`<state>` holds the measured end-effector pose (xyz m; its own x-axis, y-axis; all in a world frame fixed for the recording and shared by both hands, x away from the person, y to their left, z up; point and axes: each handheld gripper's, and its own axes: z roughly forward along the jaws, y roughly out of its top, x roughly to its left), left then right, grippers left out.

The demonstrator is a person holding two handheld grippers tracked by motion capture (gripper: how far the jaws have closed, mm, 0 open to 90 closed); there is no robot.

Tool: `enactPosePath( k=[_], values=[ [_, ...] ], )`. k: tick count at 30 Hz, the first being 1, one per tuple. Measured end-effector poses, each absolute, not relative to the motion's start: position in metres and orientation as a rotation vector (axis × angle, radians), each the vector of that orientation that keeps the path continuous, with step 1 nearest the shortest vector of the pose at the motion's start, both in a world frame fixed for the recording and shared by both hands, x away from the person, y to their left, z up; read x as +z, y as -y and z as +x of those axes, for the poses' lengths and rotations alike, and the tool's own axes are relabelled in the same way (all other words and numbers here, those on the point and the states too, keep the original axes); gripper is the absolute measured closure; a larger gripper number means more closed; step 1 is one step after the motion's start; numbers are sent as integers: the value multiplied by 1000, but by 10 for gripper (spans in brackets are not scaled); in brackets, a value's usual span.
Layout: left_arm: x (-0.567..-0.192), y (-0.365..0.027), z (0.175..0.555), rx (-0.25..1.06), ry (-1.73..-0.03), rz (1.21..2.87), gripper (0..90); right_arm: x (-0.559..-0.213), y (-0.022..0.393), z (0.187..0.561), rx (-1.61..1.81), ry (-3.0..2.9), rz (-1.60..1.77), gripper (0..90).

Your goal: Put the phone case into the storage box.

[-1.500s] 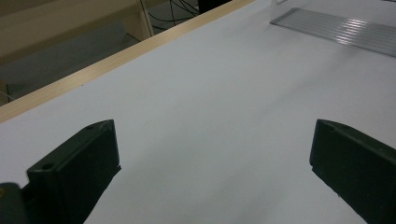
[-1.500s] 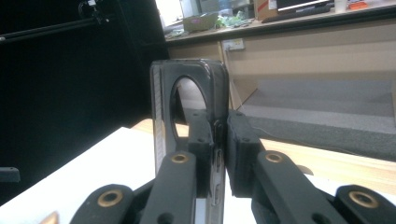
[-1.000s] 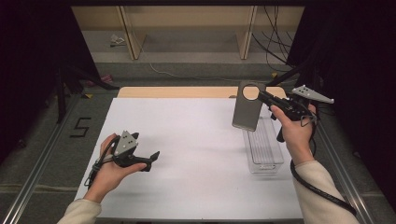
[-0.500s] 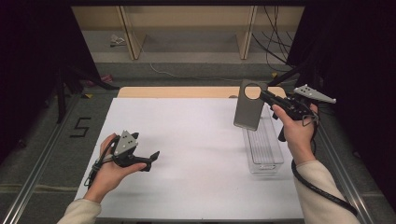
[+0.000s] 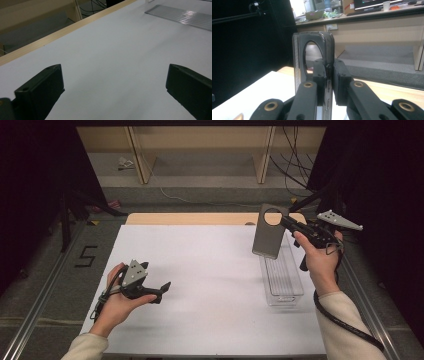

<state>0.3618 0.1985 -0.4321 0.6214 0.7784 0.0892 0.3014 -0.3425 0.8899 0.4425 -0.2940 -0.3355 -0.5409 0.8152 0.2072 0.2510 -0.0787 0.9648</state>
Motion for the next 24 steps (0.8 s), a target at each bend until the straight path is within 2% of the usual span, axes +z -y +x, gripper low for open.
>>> enactPosePath(
  k=[24],
  values=[
    [-432,-199,362,645,-860,1913,11,-334,299,443,1643,-1736,1153,824]
  ],
)
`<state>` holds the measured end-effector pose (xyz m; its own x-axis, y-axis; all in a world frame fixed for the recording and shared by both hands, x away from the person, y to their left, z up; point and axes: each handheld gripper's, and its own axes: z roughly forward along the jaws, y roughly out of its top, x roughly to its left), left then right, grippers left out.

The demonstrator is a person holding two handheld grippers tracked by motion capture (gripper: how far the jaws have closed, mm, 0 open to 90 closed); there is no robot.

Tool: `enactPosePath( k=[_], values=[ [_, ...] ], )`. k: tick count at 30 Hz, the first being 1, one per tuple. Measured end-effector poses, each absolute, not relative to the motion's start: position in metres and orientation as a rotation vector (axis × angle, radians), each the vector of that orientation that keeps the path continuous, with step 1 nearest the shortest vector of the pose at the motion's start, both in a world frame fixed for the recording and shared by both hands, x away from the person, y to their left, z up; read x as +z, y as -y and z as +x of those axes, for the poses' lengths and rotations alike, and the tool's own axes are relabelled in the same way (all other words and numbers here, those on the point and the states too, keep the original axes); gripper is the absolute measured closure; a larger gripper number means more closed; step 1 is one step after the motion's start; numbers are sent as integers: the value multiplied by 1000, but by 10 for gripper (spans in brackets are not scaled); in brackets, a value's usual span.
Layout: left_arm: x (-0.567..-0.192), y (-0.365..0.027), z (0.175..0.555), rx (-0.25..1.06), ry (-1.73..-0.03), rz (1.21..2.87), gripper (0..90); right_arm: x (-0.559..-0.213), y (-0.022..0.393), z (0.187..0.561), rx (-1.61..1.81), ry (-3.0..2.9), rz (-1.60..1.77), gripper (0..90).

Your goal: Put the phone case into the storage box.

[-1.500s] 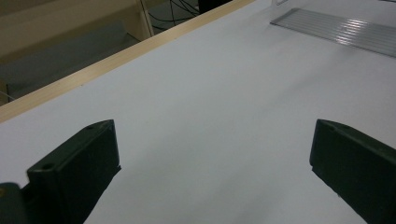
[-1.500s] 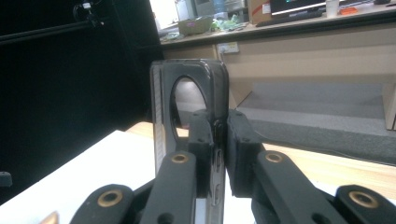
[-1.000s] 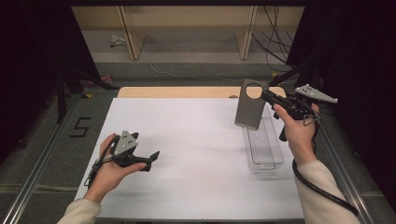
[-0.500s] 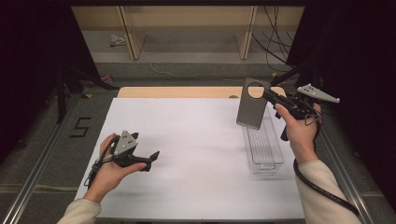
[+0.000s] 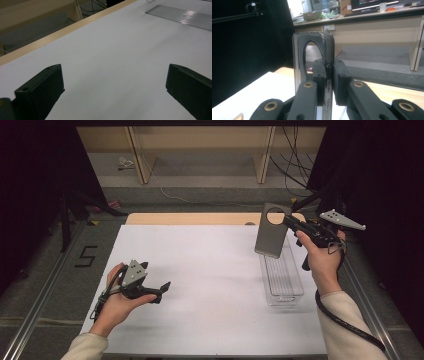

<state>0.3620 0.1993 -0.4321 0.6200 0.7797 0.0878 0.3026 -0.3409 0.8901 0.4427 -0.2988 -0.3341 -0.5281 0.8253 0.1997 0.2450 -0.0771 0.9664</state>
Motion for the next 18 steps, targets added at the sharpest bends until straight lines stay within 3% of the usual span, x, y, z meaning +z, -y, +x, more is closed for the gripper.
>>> enactPosePath(
  k=[18],
  values=[
    [-432,-199,362,645,-860,1911,12,-333,303,443,1631,-1727,1156,824]
  ],
)
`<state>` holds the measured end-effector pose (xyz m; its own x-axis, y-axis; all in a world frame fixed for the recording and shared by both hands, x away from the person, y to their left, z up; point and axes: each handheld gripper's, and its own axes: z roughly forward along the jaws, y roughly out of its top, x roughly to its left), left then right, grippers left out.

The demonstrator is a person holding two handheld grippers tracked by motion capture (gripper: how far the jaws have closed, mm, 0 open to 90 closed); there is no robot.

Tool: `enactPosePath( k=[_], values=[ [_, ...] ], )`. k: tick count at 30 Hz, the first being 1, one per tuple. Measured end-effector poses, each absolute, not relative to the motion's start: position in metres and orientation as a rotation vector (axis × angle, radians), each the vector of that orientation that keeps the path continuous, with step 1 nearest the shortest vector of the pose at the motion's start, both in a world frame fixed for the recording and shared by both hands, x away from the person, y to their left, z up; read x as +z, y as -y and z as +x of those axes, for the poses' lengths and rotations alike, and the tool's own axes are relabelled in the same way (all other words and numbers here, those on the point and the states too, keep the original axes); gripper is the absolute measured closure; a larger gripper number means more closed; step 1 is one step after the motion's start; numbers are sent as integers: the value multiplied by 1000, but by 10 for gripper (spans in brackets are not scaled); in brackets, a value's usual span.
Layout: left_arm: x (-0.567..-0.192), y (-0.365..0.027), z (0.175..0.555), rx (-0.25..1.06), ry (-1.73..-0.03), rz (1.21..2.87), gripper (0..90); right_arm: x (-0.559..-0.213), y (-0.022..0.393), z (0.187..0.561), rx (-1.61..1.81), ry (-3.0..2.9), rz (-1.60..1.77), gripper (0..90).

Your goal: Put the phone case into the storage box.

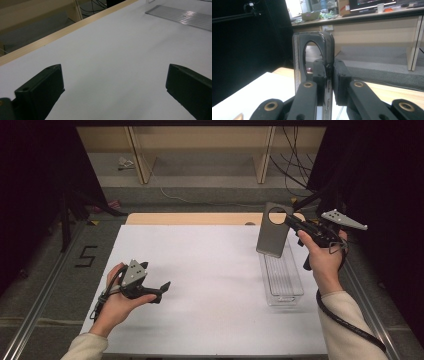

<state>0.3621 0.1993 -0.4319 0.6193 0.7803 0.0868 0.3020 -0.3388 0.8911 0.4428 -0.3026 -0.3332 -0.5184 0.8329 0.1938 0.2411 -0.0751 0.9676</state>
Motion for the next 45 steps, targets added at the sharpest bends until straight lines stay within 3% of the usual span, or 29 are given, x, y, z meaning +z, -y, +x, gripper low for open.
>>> enactPosePath(
  k=[45],
  values=[
    [-432,-200,363,643,-864,1909,13,-334,309,444,1592,-1712,1165,824]
  ],
)
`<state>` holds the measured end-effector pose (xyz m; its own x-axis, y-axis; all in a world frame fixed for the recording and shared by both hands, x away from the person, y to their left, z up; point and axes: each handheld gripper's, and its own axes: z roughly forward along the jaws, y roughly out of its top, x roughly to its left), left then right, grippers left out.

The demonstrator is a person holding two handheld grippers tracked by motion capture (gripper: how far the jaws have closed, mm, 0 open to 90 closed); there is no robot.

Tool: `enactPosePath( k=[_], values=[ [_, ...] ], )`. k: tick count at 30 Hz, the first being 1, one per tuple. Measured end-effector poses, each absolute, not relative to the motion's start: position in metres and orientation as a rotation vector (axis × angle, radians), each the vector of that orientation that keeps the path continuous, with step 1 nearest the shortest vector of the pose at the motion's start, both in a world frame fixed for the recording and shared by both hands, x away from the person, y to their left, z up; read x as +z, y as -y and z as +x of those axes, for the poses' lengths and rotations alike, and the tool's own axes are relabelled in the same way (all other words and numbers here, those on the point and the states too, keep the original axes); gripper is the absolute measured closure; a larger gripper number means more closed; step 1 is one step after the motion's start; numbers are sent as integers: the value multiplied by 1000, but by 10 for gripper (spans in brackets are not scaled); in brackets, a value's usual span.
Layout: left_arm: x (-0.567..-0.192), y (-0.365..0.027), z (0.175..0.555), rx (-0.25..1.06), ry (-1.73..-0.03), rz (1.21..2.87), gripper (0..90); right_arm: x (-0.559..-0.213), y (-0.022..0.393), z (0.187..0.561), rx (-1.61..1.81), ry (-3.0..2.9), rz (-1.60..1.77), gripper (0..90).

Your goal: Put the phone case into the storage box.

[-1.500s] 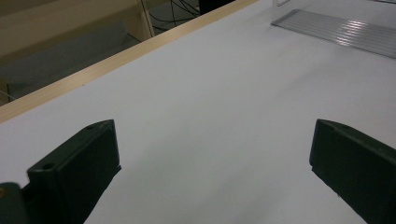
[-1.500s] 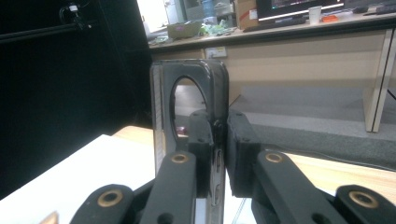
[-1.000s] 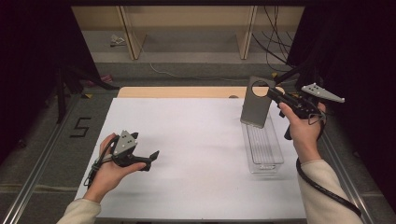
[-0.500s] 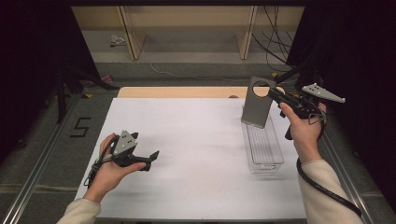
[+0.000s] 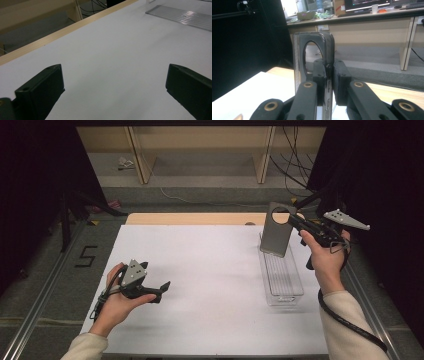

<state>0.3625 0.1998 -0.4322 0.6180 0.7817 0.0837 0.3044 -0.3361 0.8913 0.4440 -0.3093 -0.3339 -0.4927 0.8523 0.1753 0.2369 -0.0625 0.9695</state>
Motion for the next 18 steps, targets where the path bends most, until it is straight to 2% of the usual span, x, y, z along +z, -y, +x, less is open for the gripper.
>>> enactPosePath(
  k=[18],
  values=[
    [-432,-200,363,644,-864,1909,13,-335,311,445,1557,-1710,1155,824]
  ],
)
